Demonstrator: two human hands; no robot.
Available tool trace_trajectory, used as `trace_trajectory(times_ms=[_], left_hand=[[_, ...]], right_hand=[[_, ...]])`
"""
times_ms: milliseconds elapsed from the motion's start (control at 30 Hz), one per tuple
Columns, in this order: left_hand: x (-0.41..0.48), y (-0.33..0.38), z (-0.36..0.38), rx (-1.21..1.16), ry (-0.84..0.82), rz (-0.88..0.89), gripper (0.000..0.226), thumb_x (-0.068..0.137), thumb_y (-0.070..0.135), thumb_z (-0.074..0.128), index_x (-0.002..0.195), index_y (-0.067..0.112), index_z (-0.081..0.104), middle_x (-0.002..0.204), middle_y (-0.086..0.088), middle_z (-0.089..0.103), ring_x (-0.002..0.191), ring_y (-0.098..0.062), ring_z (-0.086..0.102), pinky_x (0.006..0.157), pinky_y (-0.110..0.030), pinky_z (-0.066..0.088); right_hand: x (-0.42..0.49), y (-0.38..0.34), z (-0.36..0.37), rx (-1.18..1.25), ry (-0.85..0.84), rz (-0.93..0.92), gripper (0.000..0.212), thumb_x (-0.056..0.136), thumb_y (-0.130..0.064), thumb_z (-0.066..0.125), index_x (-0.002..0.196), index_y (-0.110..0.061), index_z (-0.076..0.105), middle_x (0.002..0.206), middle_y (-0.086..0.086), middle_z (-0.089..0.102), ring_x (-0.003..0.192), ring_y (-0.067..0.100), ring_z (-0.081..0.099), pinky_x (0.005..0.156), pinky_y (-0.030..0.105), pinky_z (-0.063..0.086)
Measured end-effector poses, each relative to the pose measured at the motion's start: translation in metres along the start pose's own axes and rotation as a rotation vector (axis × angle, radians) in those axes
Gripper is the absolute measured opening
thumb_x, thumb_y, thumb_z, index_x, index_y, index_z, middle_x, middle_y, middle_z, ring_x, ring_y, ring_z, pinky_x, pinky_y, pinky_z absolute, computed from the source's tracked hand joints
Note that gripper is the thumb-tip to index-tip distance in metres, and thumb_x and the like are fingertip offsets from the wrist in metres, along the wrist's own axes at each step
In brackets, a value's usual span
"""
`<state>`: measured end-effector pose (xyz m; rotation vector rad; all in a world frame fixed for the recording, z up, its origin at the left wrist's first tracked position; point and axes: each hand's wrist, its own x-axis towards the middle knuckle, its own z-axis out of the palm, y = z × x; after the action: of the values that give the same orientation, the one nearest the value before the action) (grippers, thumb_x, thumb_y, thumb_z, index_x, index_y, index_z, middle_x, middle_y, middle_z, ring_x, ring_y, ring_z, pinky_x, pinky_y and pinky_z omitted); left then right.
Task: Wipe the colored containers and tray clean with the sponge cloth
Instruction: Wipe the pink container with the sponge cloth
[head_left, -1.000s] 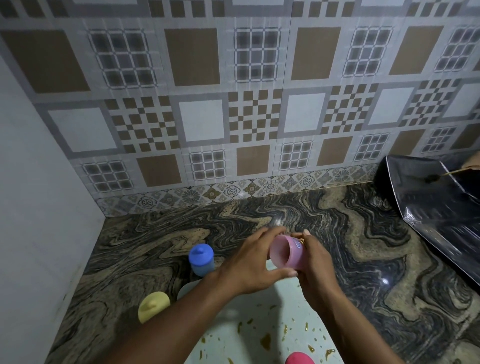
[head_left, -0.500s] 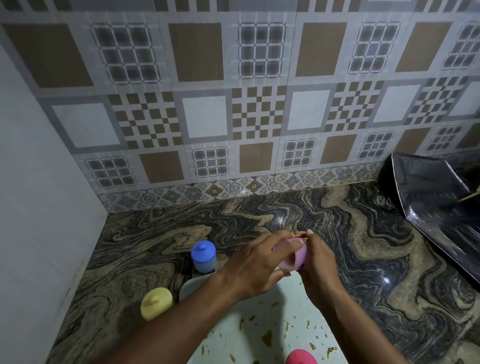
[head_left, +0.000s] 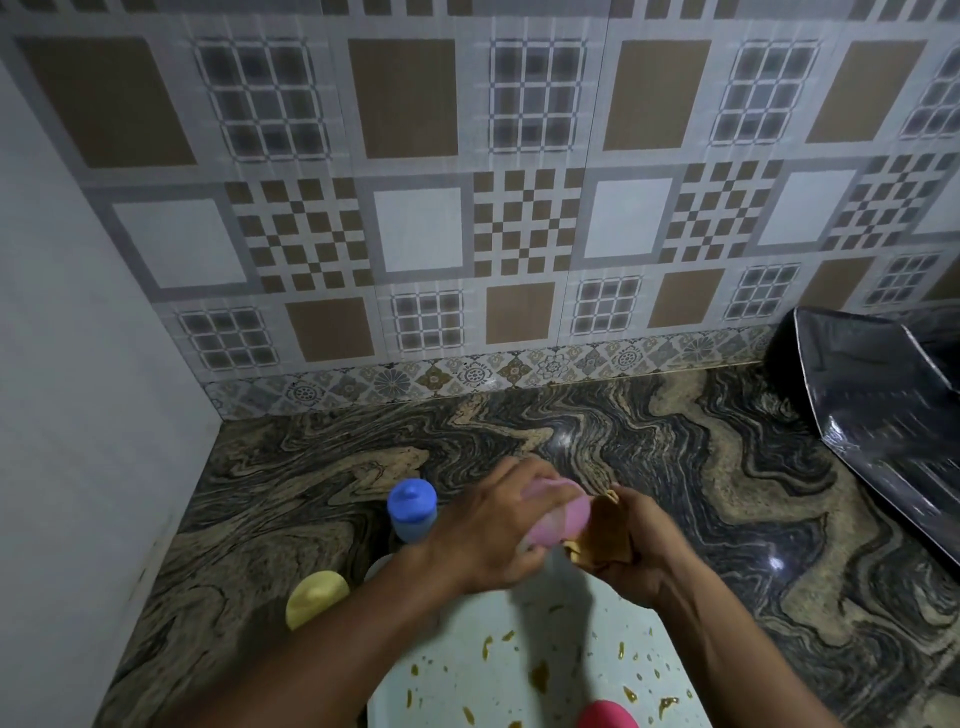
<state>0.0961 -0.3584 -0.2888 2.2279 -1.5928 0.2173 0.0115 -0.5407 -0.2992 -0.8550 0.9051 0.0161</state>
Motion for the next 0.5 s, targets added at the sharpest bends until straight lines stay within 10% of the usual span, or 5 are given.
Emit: trace_trajectory(times_ms=[200,500], left_hand=[[0.005,-0.045,-0.012,0.002,-0.221,-0.424,0.07,0.082,0.039,0.072,0.143,0.029,0.038,0.137,0.003,0.049,0.125,-0.022,0.046,0.096,-0.037,0.044],[0.023,-0.079,0.016,0.087,-0.484,-0.531,0.069,0.086,0.037,0.067,0.148,0.026,0.04,0.145,-0.005,0.046,0.133,-0.03,0.045,0.103,-0.043,0.044]], right_hand=[[0.005,-0.002,-0.021,0.068,0.11,-0.07,0.049,0.098,-0.043,0.051,0.123,-0.002,0.064,0.117,0.027,0.068,0.095,0.04,0.066,0.078,0.046,0.053],[-0.003,0.007,-0.025,0.015,0.063,-0.068,0.049,0.097,-0.04,0.056,0.126,-0.001,0.061,0.121,0.033,0.065,0.096,0.041,0.066,0.074,0.044,0.053]])
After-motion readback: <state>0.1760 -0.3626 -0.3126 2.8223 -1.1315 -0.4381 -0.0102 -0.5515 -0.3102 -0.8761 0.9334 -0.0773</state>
